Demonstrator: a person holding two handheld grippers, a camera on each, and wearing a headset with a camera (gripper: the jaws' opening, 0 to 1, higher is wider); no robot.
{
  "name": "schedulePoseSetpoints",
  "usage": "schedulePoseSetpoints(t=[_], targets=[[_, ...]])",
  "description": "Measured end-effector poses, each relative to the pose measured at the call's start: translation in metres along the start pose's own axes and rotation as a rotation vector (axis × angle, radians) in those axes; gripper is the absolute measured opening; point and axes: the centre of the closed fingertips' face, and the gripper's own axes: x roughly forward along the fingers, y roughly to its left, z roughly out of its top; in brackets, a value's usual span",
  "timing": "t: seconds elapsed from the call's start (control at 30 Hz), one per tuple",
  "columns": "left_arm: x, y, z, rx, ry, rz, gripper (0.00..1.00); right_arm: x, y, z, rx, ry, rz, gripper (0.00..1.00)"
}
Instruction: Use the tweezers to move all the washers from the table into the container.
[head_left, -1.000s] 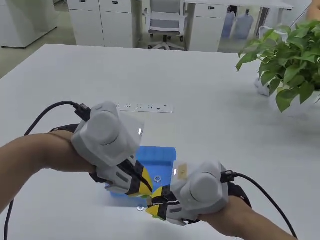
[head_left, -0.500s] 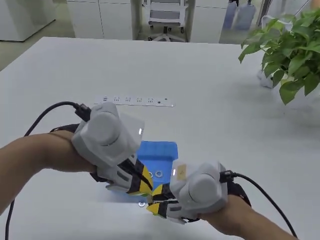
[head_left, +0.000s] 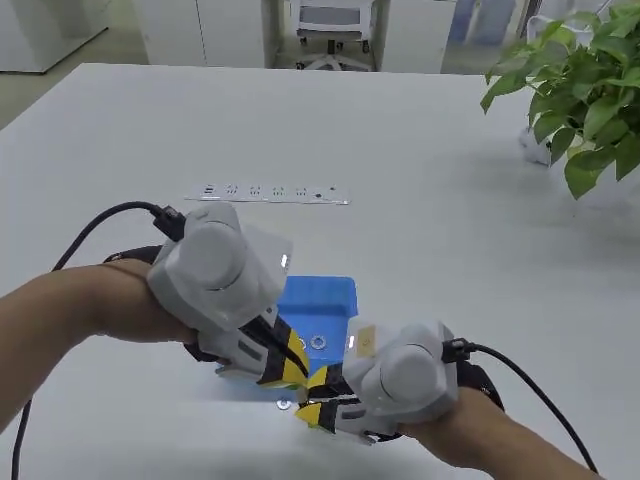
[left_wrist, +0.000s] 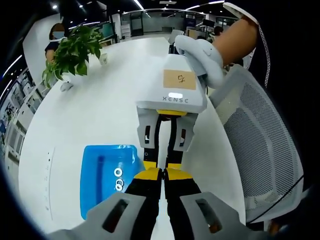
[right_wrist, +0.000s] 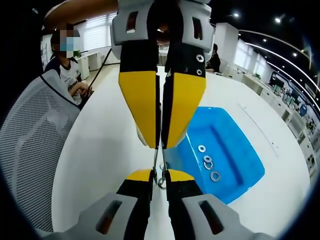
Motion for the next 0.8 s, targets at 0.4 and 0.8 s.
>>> schedulePoseSetpoints(t=[0.4, 0.8], targets=[[0.0024, 0.0032, 0.0031, -0.012, -0.019, -0.012, 0.05, -0.0017, -0.0009, -0.0058, 0.006, 0.014, -0.001, 0.12], [0.0022, 0.0065, 0.002, -0.016, -0.012, -0.025, 0.05, 0.0008, -0.0026, -0.0038, 0.053, -0.003, 0.009, 0.11]])
